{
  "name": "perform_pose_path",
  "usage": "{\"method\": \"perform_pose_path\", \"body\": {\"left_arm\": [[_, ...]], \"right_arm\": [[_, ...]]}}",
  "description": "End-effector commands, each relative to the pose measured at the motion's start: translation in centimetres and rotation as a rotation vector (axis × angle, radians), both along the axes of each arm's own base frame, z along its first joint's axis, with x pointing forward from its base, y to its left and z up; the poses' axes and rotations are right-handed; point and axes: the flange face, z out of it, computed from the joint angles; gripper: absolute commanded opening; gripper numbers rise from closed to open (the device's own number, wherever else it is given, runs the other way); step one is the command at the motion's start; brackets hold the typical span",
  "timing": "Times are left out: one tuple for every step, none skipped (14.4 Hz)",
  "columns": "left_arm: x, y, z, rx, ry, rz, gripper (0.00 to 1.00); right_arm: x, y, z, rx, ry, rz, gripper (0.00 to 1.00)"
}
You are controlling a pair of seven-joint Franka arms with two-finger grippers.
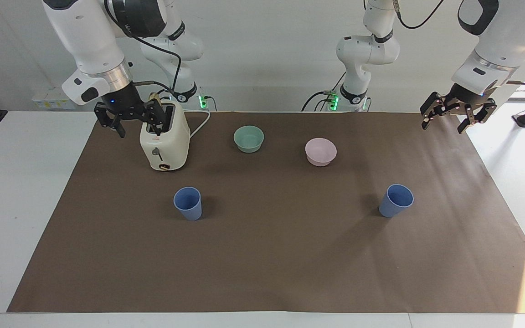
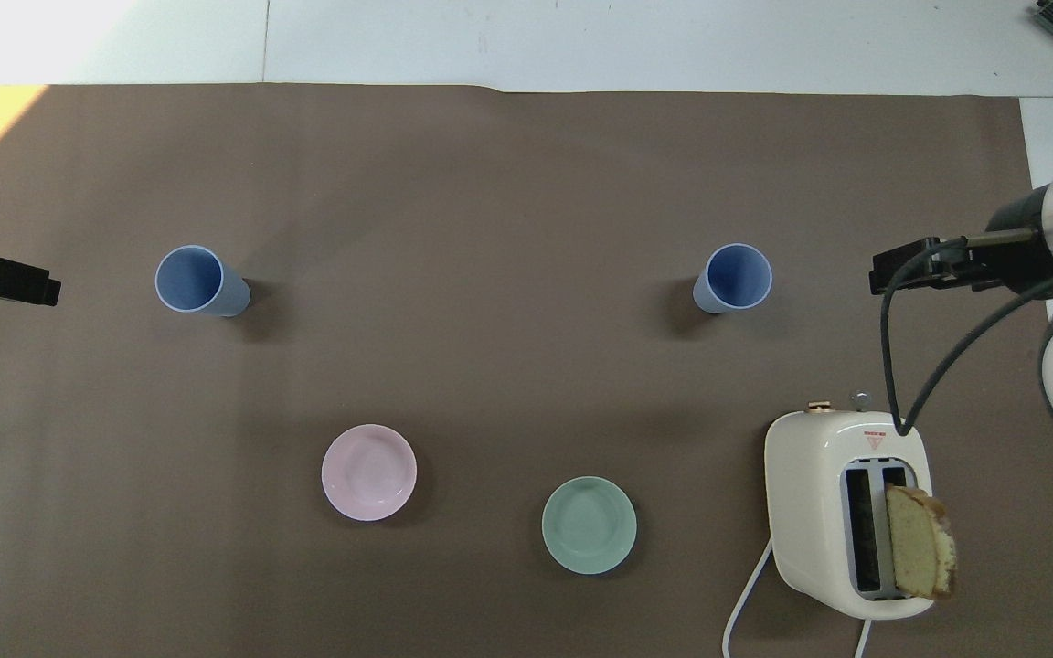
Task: Stack blue cups with both arms
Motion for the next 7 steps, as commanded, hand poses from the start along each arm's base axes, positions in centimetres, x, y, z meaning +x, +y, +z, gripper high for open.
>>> {"method": "perform_pose_path", "body": {"left_arm": [[-0.24,0.21,-0.13,-0.008,-0.015,-0.029,1.0],[-0.24,0.21,-0.2,-0.008,-0.014,-0.031,1.0],[-0.22,0.21,-0.19,-0.008,-0.015,-0.034,1.0],[-0.22,0.21,-0.19,-0.007,-0.015,-0.035,1.0],[-0.19,0.21,-0.16,-0.007,-0.018,-0.035,1.0],[-0.15,0.21,-0.12,-0.007,-0.023,-0.035,1.0],[-0.08,0.2,-0.19,-0.007,-0.023,-0.035,1.0]], "right_arm": [[-0.7,-0.09,0.2,-0.007,0.007,-0.013,1.0],[-0.69,-0.17,0.2,-0.008,0.007,-0.015,1.0],[-0.7,0.0,0.2,-0.007,0.007,-0.012,1.0],[-0.7,-0.09,0.2,-0.007,0.007,-0.013,1.0],[-0.71,-0.09,0.18,-0.008,0.008,-0.013,1.0],[-0.71,-0.09,0.18,-0.008,0.008,-0.013,1.0],[-0.71,-0.09,0.18,-0.008,0.008,-0.013,1.0]]}}
